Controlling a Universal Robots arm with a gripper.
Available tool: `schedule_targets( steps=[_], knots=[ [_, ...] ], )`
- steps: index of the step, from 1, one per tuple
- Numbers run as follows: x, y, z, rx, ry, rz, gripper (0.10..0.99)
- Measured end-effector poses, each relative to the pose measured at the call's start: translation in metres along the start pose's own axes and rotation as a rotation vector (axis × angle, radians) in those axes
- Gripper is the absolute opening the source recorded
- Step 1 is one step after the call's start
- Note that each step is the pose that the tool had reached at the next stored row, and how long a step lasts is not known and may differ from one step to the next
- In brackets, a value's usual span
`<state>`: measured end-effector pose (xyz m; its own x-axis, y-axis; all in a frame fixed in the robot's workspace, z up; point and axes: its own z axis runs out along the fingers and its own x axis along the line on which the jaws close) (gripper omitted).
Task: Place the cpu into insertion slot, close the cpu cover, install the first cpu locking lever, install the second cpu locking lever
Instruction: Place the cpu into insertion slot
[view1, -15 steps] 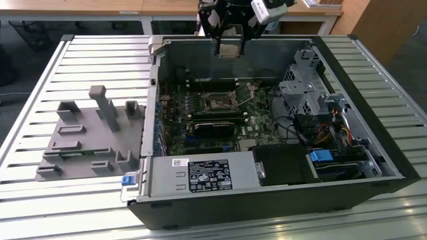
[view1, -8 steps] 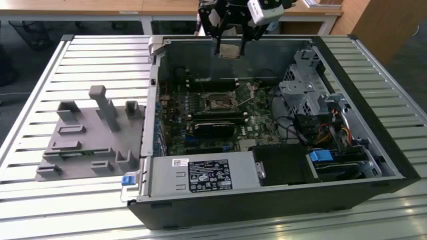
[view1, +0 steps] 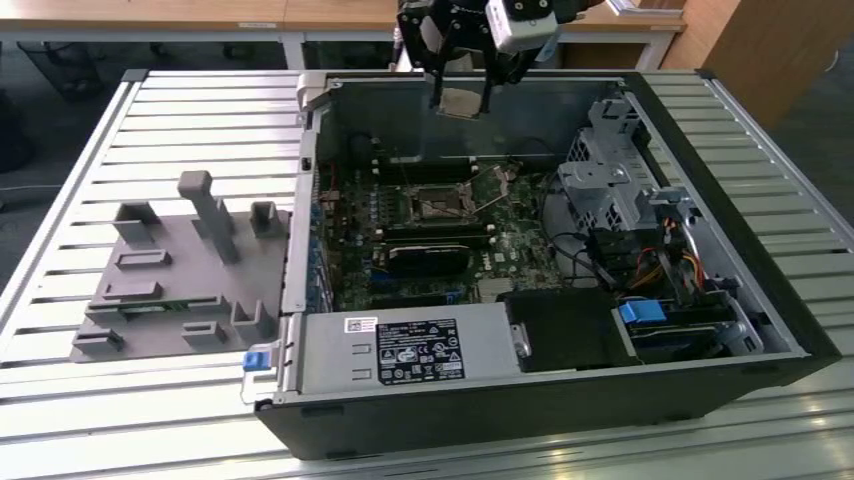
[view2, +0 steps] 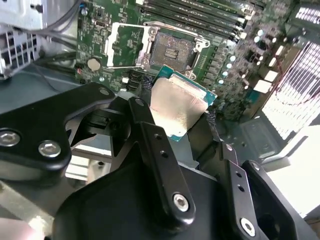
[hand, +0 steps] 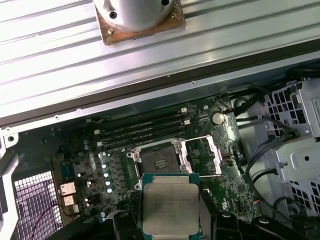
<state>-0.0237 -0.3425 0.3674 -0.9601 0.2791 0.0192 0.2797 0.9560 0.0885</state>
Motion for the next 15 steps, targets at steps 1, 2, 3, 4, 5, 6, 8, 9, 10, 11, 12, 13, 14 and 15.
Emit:
schedule_targets(
  steps=[1, 2, 3, 4, 5, 6, 8, 9, 10, 11, 12, 13, 14, 15],
  knots=[
    [0.0, 0.0, 0.0001, 0.0, -0.0013, 0.015, 0.541],
    [0.0, 0.0, 0.0003, -0.001, -0.0027, 0.03, 0.541],
    [0.0, 0.0, 0.0004, -0.001, -0.0041, 0.044, 0.541],
    [0.0, 0.0, 0.0005, -0.001, -0.0055, 0.06, 0.541],
    [0.0, 0.0, 0.0006, -0.001, -0.0068, 0.075, 0.541],
    [0.0, 0.0, 0.0007, -0.001, -0.0081, 0.089, 0.541],
    [0.0, 0.0001, 0.0008, -0.001, -0.0107, 0.116, 0.541],
    [0.0, 0.0001, 0.0009, -0.001, -0.0121, 0.13, 0.541],
    [0.0, 0.0001, 0.001, -0.001, -0.0133, 0.144, 0.541],
    [0.0, 0.0001, 0.0011, -0.001, -0.0147, 0.159, 0.541],
    [0.0, 0.0001, 0.0011, -0.002, -0.0161, 0.174, 0.541],
    [0.0, 0.0001, 0.0012, -0.002, -0.0174, 0.188, 0.541],
    [0.0, 0.0001, 0.0013, -0.002, -0.0187, 0.202, 0.541],
    [0.0, 0.0001, 0.0013, -0.002, -0.02, 0.217, 0.541]
  ],
)
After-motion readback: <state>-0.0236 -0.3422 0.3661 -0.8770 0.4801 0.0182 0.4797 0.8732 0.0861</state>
